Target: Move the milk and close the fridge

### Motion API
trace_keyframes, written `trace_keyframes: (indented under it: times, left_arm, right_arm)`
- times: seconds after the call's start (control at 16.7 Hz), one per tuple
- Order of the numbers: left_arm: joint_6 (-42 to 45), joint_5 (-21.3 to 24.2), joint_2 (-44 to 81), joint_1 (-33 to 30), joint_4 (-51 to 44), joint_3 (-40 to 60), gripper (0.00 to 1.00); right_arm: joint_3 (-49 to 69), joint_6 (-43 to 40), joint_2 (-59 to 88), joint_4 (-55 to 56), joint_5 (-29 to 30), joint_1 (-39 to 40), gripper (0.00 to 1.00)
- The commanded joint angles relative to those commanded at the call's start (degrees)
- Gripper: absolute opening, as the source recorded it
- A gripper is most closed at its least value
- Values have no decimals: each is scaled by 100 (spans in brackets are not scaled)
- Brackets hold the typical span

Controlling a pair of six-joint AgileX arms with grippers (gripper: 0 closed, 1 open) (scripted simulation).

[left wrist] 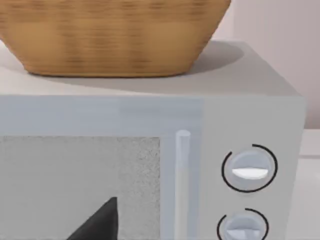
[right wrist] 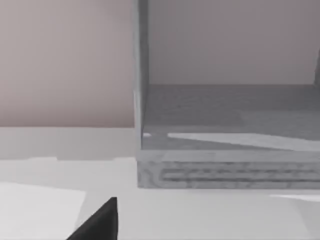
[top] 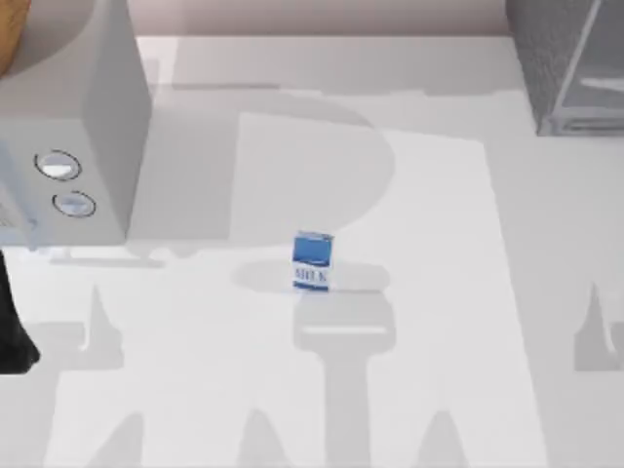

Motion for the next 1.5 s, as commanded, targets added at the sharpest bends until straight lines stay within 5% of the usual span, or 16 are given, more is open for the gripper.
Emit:
trace_keyframes:
  times: [0.36,1.08,1.5]
  left_arm:
    - [0,0,0,0,0,0,100]
    - [0,0,0,0,0,0,100]
    - [0,0,0,0,0,0,100]
  right_arm:
    - [60,19,596,618,646,646,100]
    - [138,84,4053,3868,4940,4910,100]
    - [125,103,4385,4164,5305,5274,100]
